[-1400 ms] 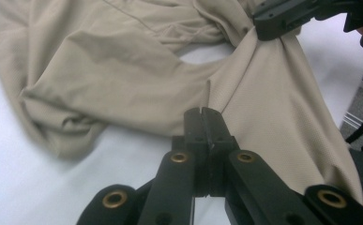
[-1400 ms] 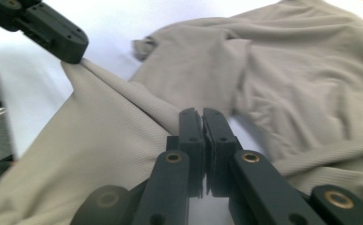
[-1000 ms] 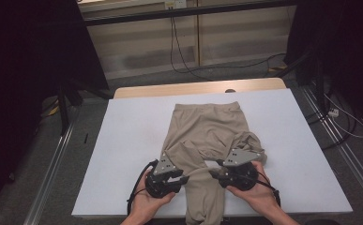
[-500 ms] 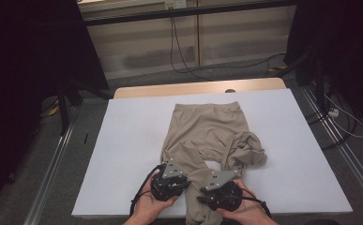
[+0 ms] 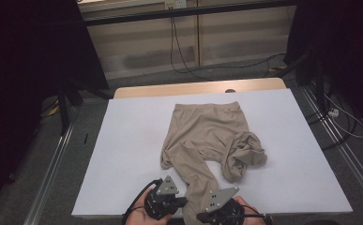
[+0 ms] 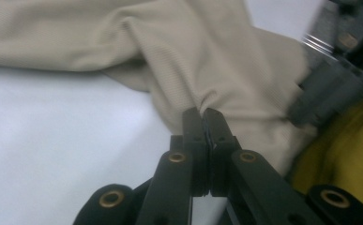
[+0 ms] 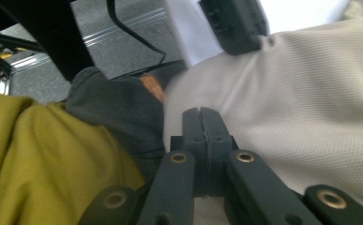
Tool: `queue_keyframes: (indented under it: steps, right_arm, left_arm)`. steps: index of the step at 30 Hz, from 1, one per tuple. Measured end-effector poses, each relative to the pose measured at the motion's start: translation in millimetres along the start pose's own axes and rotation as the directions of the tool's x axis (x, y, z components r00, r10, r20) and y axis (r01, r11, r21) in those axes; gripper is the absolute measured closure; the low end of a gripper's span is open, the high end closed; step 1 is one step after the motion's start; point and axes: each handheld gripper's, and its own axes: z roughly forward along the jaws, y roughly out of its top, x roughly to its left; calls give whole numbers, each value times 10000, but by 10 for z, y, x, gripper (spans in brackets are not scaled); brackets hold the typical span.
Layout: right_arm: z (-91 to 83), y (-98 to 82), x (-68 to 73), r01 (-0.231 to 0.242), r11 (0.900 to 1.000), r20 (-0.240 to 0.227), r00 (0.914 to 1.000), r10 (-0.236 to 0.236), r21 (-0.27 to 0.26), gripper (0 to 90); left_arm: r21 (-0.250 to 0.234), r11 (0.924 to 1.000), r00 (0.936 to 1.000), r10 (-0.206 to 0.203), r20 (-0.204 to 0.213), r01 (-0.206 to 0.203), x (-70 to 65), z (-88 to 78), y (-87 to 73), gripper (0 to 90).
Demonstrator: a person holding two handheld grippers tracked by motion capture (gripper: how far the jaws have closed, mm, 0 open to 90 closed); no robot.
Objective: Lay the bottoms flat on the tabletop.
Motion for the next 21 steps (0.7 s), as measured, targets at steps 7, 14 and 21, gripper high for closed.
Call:
queue_keyframes:
  steps: [7, 14, 21]
  right_arm:
    - [-187, 35, -268, -714, 9920, 1228, 9889, 841, -1042, 548]
    - [-133, 102, -707, -1292, 9858, 2691, 9507, 1540, -1076, 659]
    - [-94, 12, -832, -1964, 9781, 2922, 9335, 2079, -686, 856]
  left_arm:
    - [-1082, 9936, 9991, -351, -217, 326, 142, -118, 4, 747]
    - [-410, 9987, 9943, 257, -1036, -301, 248, 152, 108, 715]
    - [-191, 9989, 9934, 415, -1067, -438, 119, 208, 136, 899]
